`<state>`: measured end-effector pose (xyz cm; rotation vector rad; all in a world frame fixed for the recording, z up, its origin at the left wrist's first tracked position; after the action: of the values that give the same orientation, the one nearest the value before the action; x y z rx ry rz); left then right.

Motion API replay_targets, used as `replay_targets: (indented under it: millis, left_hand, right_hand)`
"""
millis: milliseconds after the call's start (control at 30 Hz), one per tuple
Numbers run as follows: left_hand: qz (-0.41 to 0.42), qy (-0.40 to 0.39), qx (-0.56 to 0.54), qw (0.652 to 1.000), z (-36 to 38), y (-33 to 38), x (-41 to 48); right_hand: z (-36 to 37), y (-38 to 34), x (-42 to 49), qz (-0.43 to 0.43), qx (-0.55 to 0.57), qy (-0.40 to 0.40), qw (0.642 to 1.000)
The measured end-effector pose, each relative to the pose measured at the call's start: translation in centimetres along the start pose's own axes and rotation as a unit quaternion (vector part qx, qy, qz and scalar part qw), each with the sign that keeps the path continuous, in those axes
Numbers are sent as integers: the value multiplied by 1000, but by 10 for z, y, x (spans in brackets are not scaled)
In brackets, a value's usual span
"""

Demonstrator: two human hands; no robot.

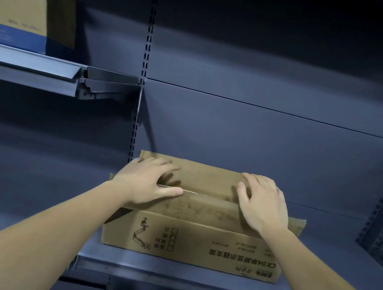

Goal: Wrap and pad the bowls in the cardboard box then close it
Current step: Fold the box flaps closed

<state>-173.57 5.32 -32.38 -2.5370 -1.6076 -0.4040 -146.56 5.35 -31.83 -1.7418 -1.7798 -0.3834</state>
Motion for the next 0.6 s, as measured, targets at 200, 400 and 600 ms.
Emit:
replay_targets:
  millis: [200, 400, 600]
  left_hand:
    - [-50, 98, -45, 993, 10, -22, 28]
    - [-111, 115, -71, 985, 39, -42, 55]
    - [-113, 95, -20, 989, 68, -51, 75]
  right_hand:
    - [23, 4, 25, 6, 17, -27, 999]
    - [59, 16, 39, 10, 70, -57, 996]
    - [91, 26, 53, -6, 23, -59, 998]
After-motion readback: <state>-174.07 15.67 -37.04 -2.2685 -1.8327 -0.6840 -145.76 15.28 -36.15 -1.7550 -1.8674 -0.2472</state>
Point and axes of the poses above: each hand's wrist, its own x-axis towards the middle knuckle, its own z-axis out of the palm, y = z × x, the point moved 6 cm from there along x, towards the middle knuckle, and after that the axes turned 5 degrees about z, right-handed, at the moved point
